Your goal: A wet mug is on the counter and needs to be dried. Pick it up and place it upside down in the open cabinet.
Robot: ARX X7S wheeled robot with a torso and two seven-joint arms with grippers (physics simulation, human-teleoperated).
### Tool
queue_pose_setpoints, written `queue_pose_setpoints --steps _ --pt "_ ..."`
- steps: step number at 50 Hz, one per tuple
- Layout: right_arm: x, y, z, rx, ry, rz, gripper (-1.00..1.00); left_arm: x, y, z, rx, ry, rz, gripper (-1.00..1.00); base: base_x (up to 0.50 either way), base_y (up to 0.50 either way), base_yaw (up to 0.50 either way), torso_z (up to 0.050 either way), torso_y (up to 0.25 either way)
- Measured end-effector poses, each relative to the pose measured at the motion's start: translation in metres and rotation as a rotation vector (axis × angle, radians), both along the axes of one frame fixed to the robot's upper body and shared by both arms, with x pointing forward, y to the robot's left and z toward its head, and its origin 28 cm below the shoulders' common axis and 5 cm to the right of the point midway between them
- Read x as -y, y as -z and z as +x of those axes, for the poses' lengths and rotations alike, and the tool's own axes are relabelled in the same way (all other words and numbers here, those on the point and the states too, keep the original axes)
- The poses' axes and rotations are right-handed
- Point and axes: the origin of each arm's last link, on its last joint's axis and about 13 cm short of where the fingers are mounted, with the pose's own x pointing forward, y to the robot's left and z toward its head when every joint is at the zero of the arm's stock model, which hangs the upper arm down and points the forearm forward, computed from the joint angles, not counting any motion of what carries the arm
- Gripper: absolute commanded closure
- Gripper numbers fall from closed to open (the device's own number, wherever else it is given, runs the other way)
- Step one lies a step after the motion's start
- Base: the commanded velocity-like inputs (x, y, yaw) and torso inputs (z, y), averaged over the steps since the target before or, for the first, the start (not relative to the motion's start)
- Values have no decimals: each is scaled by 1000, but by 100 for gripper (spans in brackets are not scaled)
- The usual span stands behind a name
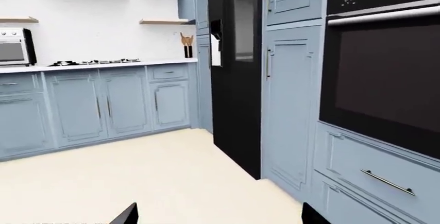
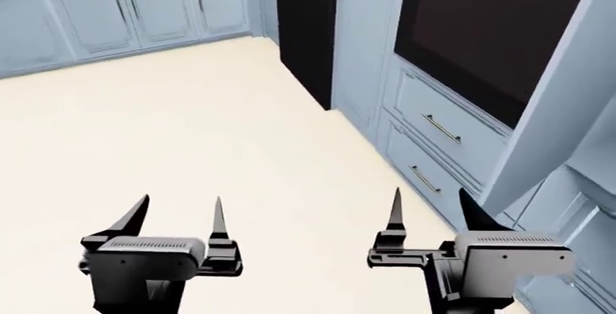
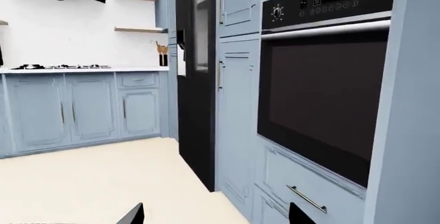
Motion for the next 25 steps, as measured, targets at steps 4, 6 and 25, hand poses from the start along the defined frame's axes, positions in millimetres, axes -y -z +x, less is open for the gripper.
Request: queue_pose_setpoints --steps 4,6,25 --pt "0 -4 -1 4 -4 4 -100 -1 -4 -4 1 17 -2 -100 0 0 500 50 0" --pt "0 -5 -2 6 -8 6 -100 -1 -5 -6 2 26 -4 -100 0 0 500 50 0" --pt "-3 -9 -7 14 -64 12 -100 -3 -12 -15 10 45 -14 -100 0 0 500 50 0"
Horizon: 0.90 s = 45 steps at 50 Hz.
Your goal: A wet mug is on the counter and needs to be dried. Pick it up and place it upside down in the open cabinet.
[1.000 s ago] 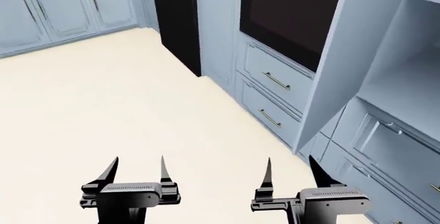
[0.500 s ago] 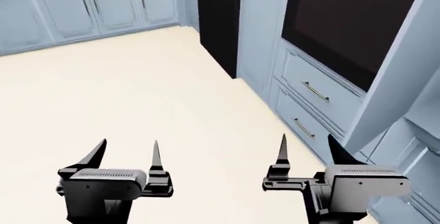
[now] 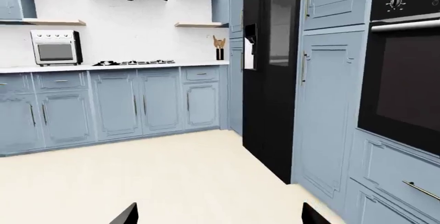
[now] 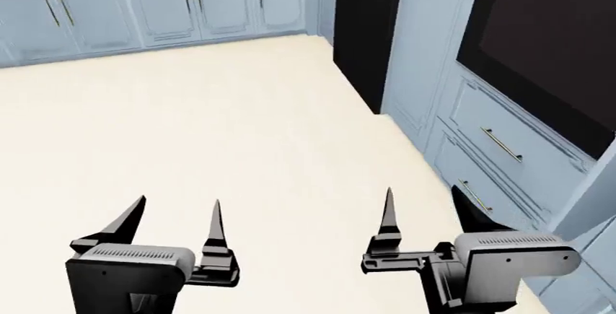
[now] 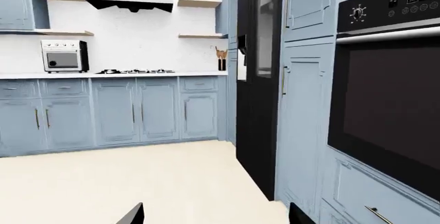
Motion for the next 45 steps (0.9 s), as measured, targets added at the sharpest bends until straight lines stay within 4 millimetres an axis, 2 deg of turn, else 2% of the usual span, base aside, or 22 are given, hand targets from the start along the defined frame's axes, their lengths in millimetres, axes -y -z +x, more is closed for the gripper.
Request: queue_pose_setpoints --steps 31,45 --pt "-2 0 -2 -11 -58 -4 -100 0 0 1 -1 -34 6 -100 0 0 500 50 0" --pt "-3 1 -3 -11 -58 -4 -100 -1 -1 1 23 -37 -3 -100 0 0 500 1 0"
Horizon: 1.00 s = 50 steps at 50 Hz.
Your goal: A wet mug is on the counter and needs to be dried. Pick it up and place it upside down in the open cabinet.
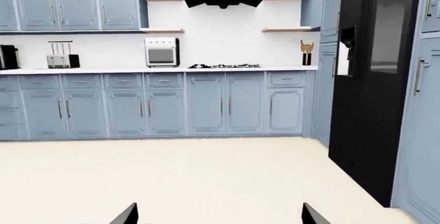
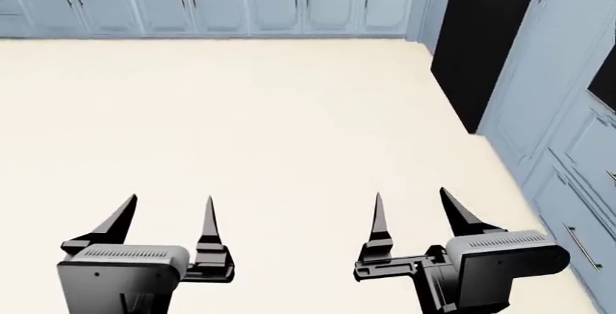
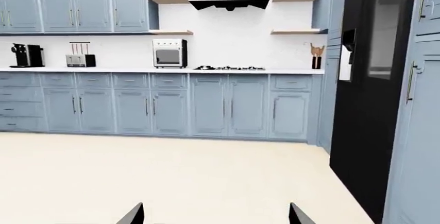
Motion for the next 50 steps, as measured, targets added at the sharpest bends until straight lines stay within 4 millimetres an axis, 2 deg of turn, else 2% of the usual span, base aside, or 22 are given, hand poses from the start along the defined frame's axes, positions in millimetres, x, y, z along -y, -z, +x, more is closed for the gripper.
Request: queue_pose_setpoints --steps 50 --pt "1 -2 -2 17 15 15 -100 -4 -2 4 4 -97 -62 -100 0 0 500 0 0"
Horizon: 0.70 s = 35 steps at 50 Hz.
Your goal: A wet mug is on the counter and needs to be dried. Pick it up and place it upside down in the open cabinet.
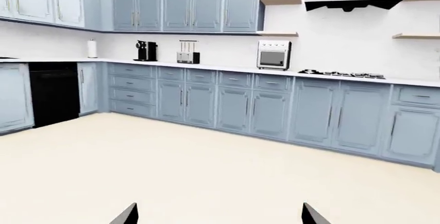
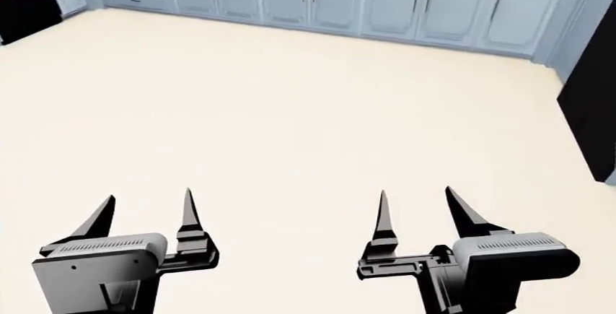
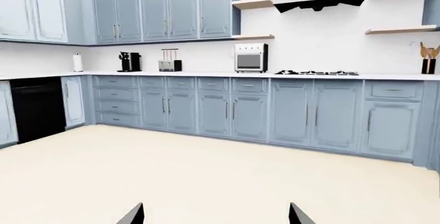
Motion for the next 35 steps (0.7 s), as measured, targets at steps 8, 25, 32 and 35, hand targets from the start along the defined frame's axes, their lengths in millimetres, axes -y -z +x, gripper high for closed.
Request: queue_pose_setpoints --steps 8,25,32,35 --pt "0 0 0 1 -1 -1 -100 0 0 0 0 0 0 -100 0 0 500 0 0" --pt "-1 0 0 -1 -2 -4 -100 0 0 0 0 0 1 -100 0 0 500 0 0" --pt "-1 0 0 -1 -2 -4 -100 0 0 0 0 0 2 -100 0 0 500 0 0" --pt "-1 0 0 -1 -2 -4 -100 0 0 0 0 -1 3 -100 0 0 500 0 0"
